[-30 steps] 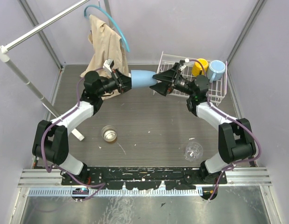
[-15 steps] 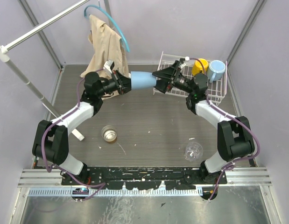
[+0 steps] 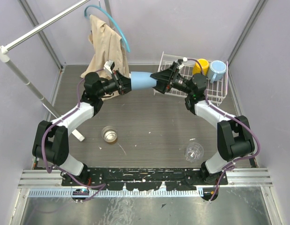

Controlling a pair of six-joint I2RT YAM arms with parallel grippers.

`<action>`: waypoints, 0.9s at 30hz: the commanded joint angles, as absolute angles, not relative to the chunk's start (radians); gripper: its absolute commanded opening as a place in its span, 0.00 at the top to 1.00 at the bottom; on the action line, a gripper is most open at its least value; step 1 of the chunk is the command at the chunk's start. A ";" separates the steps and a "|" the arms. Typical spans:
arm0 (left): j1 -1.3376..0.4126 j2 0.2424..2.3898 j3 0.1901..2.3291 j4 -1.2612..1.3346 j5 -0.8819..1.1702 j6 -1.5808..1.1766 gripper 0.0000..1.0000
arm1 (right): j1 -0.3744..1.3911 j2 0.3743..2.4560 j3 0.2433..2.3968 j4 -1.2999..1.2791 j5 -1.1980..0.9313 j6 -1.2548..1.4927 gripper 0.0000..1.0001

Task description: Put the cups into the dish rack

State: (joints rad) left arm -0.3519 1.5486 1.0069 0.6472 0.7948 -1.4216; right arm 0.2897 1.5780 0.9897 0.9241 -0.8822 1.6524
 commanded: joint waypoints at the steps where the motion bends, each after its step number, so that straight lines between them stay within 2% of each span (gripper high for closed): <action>1: -0.350 1.550 0.995 0.673 0.802 -1.418 1.00 | 0.299 1.570 1.021 0.970 -0.902 1.651 0.41; 4: -0.350 1.554 0.999 0.669 0.800 -1.418 1.00 | 0.298 1.572 1.020 0.971 -0.905 1.649 0.59; 6: -0.351 1.553 1.001 0.654 0.795 -1.410 0.98 | 0.298 1.569 1.019 0.964 -0.905 1.646 0.65; 9: -0.350 1.548 1.000 0.617 0.783 -1.386 0.80 | 0.297 1.562 1.019 0.954 -0.899 1.640 0.74; 13: -0.350 1.533 0.995 0.563 0.763 -1.355 0.69 | 0.292 1.550 1.021 0.935 -0.890 1.629 0.76; 16: -0.344 1.521 0.975 0.547 0.734 -1.346 0.55 | 0.276 1.541 1.025 0.915 -0.893 1.619 0.76; 21: -0.317 1.495 0.939 0.512 0.690 -1.334 0.42 | 0.216 1.529 1.035 0.872 -0.904 1.597 0.76; 27: -0.261 1.465 0.921 0.446 0.674 -1.291 0.39 | 0.100 1.520 1.134 0.618 -0.942 1.417 0.76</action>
